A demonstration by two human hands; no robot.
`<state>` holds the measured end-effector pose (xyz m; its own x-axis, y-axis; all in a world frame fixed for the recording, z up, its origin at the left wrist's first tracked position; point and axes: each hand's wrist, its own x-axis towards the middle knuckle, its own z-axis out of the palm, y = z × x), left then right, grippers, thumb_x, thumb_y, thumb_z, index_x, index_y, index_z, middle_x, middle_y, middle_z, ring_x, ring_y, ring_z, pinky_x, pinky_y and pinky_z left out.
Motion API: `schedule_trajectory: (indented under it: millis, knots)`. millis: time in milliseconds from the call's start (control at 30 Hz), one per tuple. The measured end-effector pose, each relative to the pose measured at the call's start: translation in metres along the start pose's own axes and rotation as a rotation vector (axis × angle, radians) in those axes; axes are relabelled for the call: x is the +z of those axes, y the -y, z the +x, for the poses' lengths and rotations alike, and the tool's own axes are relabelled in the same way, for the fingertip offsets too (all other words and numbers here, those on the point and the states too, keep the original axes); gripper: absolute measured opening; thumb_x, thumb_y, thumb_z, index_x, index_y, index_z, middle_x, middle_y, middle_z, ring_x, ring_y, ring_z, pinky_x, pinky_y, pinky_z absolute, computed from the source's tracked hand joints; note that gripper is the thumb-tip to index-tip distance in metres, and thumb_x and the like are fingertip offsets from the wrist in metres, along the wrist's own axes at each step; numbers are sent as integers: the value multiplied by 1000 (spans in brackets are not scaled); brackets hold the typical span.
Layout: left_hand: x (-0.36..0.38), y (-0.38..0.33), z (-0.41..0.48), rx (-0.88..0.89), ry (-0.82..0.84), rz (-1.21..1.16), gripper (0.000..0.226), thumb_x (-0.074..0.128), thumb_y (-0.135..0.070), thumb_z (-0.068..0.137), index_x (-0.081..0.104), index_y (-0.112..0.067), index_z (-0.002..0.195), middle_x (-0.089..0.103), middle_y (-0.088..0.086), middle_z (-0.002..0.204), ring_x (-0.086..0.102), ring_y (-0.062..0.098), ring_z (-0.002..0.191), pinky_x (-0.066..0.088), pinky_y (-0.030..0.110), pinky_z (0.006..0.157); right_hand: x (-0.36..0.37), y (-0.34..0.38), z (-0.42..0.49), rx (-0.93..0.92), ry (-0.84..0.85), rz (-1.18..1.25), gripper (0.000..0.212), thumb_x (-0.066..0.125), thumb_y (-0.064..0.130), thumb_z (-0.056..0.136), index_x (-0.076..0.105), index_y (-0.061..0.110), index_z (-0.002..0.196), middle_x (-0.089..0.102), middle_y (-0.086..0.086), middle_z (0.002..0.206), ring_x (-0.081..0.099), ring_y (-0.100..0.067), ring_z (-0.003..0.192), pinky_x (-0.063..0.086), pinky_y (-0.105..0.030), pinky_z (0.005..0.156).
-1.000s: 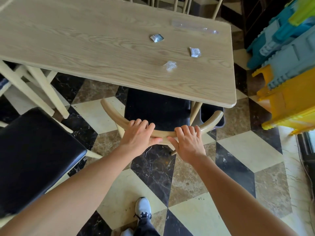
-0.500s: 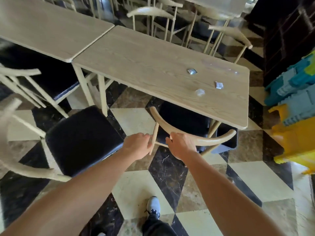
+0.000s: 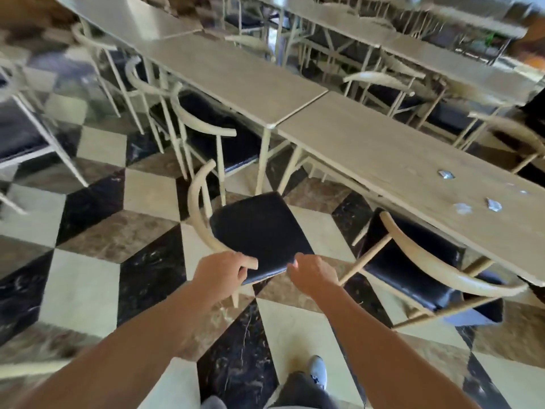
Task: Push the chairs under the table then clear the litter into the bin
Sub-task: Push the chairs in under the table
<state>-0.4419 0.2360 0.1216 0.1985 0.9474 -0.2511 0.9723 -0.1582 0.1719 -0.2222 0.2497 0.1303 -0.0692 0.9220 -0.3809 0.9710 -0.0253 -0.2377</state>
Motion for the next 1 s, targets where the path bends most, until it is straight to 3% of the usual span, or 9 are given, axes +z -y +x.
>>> schedule_trajectory:
  millis: [133, 267, 367, 533, 700, 1000]
  knots:
    - [-12, 62, -18, -84, 15, 29, 35, 35, -42, 105, 56, -16, 116, 59, -3, 94, 57, 16, 81, 43, 29, 68, 11, 72, 8, -82, 44, -27, 29, 39, 39, 102, 54, 14, 106, 63, -9, 106, 63, -30, 95, 51, -39, 77]
    - [-21, 104, -13, -134, 53, 3, 38, 31, -43, 105, 54, -16, 119, 60, 1, 98, 62, 19, 88, 55, 37, 79, 13, 122, 27, -140, 41, -95, 25, 39, 38, 102, 50, 18, 92, 56, -2, 84, 57, -19, 71, 43, -33, 62]
    - [-23, 126, 0, -126, 36, 14, 39, 31, -43, 105, 53, -16, 122, 62, 1, 102, 63, 19, 91, 54, 34, 79, 12, 149, 49, -151, 44, -94, 26, 38, 37, 101, 51, 17, 90, 56, 0, 77, 57, -18, 68, 49, -33, 63]
    - [-28, 162, 34, -119, 36, 19, 41, 32, -45, 105, 52, -18, 127, 63, 0, 106, 64, 17, 94, 55, 34, 82, 12, 178, 97, -165, 55, -81, 29, 36, 42, 101, 50, 18, 91, 56, -1, 84, 58, -20, 72, 54, -37, 69]
    - [-43, 193, 74, -103, 49, 65, 34, 36, -44, 104, 55, -18, 116, 60, -3, 96, 61, 15, 86, 51, 30, 74, 6, 198, 138, -142, 82, -53, 29, 37, 43, 101, 51, 19, 92, 57, 0, 86, 58, -20, 74, 50, -36, 66]
    - [-58, 229, 149, 32, 60, 75, 34, 41, -45, 104, 59, -18, 113, 59, -6, 89, 62, 10, 80, 54, 25, 71, -5, 200, 196, -18, 36, -1, 30, 38, 42, 102, 53, 17, 111, 60, -4, 99, 58, -25, 82, 49, -37, 70]
